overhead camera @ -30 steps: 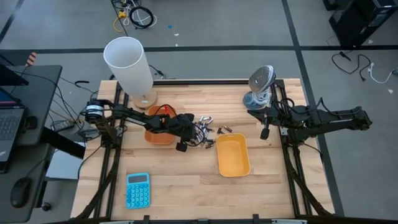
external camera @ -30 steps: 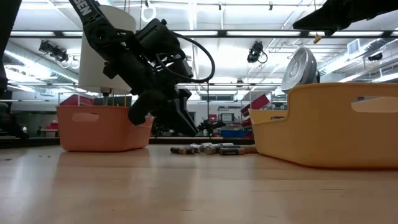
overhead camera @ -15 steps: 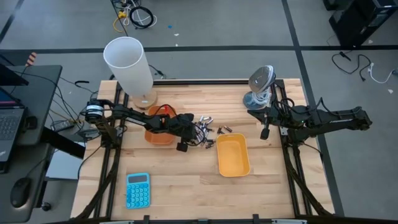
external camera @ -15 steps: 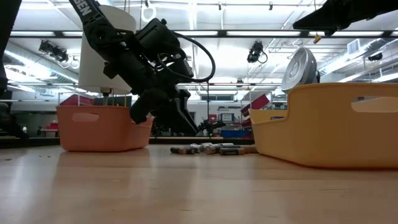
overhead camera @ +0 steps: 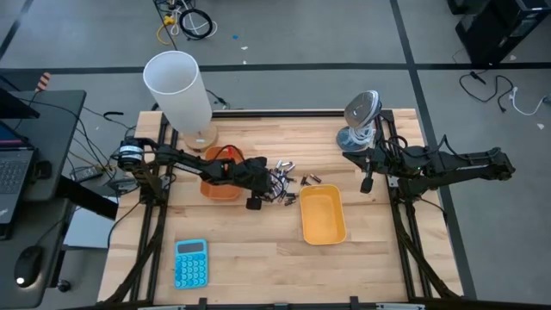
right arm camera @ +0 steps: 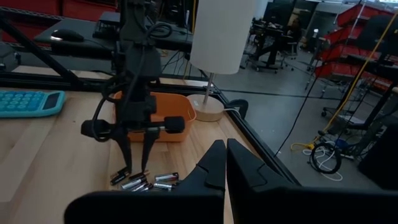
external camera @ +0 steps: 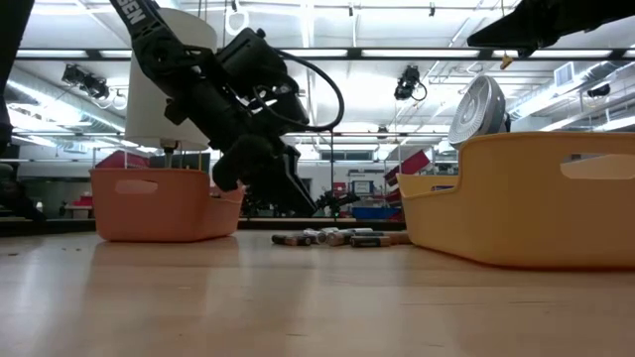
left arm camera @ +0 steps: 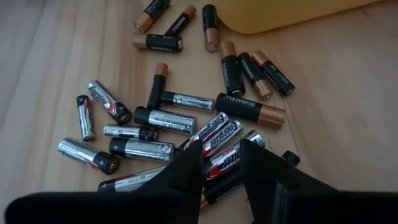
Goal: Sort batteries
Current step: Put the silver battery into the orange bin
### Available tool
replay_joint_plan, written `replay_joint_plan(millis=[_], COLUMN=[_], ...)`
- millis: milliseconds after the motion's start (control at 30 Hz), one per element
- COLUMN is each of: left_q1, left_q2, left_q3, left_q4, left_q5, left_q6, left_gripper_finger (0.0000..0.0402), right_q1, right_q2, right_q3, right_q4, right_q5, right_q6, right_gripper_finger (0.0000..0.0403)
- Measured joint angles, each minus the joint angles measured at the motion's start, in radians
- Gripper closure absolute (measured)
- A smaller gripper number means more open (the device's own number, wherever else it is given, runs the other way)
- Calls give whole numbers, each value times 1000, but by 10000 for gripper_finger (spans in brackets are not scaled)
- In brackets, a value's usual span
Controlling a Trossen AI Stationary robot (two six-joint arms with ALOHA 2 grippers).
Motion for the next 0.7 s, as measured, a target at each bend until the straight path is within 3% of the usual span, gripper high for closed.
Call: replay_joint_plan(millis=[367,700], left_q1=[0,-2], left_q2=[10,82], left_q3=[0,-1], left_q4=[21,97], left_q5=[-21,53], left_q6=[-28,-35], left_gripper_finger=[293,293], right_q1=[0,0], right_q2=[0,2], right_q3=[0,0], right_q4=[0,4], right_q5=[0,0], right_q6=[0,0], right_gripper_finger=[400,400])
